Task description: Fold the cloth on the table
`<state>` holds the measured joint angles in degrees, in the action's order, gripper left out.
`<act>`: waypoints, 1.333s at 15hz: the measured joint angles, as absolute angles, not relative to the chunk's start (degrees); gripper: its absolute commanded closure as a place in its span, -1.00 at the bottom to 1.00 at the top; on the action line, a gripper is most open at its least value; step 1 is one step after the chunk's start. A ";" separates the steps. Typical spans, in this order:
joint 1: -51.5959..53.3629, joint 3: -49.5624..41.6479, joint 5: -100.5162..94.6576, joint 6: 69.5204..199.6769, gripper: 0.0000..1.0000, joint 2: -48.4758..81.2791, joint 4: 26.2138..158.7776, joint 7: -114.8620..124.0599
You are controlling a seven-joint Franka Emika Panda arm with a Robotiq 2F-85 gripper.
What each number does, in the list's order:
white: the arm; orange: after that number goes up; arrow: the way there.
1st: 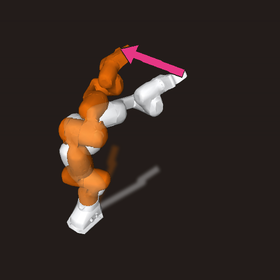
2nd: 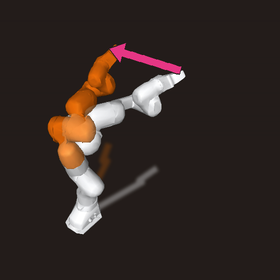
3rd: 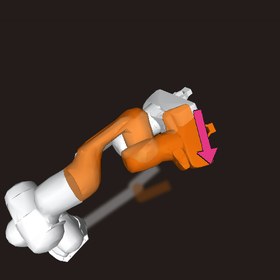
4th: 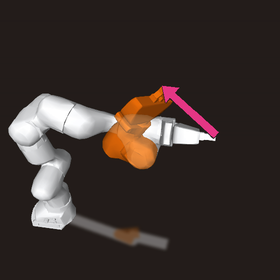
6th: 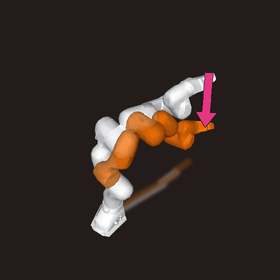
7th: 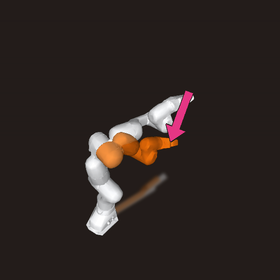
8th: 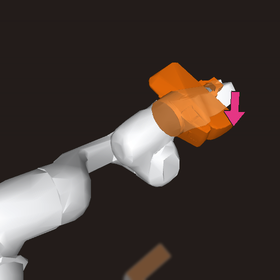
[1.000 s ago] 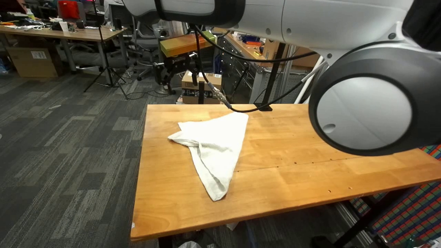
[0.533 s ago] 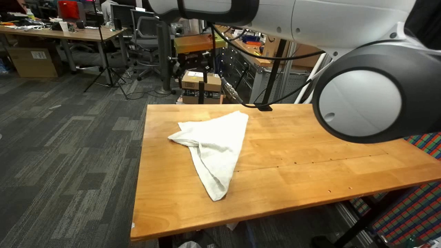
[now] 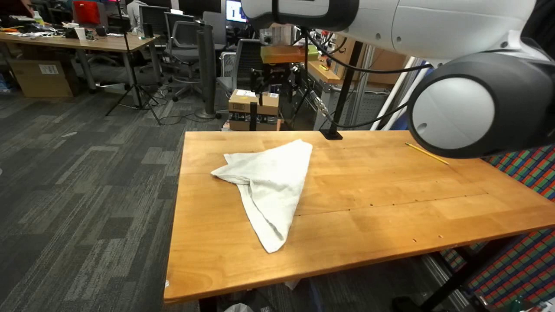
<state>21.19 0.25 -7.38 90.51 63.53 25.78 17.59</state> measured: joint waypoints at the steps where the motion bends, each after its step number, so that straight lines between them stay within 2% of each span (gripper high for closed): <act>1: 19.91 0.25 -7.28 90.51 -1.00 63.54 25.89 17.54; 15: 0.75 0.56 -2.69 90.48 -1.00 65.74 26.08 3.83; 20: -1.83 0.80 -0.76 87.81 -1.00 65.81 25.98 1.71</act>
